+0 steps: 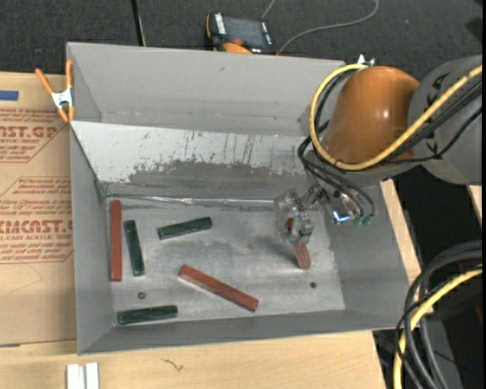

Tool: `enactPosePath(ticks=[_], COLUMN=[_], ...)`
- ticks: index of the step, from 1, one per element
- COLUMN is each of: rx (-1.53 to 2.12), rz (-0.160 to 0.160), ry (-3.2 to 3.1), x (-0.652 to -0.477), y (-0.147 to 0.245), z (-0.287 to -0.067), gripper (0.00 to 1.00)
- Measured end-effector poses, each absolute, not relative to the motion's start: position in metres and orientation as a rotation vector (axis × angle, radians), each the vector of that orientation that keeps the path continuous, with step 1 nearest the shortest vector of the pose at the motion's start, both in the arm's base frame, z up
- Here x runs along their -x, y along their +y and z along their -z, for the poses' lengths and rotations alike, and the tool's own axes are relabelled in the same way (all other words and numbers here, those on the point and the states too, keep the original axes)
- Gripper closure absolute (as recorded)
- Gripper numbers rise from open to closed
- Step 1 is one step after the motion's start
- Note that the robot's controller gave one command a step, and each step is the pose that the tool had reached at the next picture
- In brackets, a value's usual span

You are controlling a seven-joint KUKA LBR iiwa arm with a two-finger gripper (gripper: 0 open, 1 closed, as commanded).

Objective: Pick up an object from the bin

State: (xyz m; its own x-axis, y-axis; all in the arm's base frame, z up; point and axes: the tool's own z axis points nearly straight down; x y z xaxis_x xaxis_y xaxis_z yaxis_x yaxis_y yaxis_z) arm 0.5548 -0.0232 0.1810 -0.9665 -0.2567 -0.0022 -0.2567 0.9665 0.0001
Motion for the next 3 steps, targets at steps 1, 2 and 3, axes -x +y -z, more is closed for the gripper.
enactPosePath(ticks=[1, 2, 3], rx=[0.390, 0.389, 0.437], rz=[-0.003, -0.002, -0.002], ry=[3.119, 3.116, 3.104], x=[-0.530, -0.531, -0.497], y=[-0.019, -0.020, -0.053], z=[-0.157, -0.158, -0.068], gripper=[1.00, 0.00, 0.00])
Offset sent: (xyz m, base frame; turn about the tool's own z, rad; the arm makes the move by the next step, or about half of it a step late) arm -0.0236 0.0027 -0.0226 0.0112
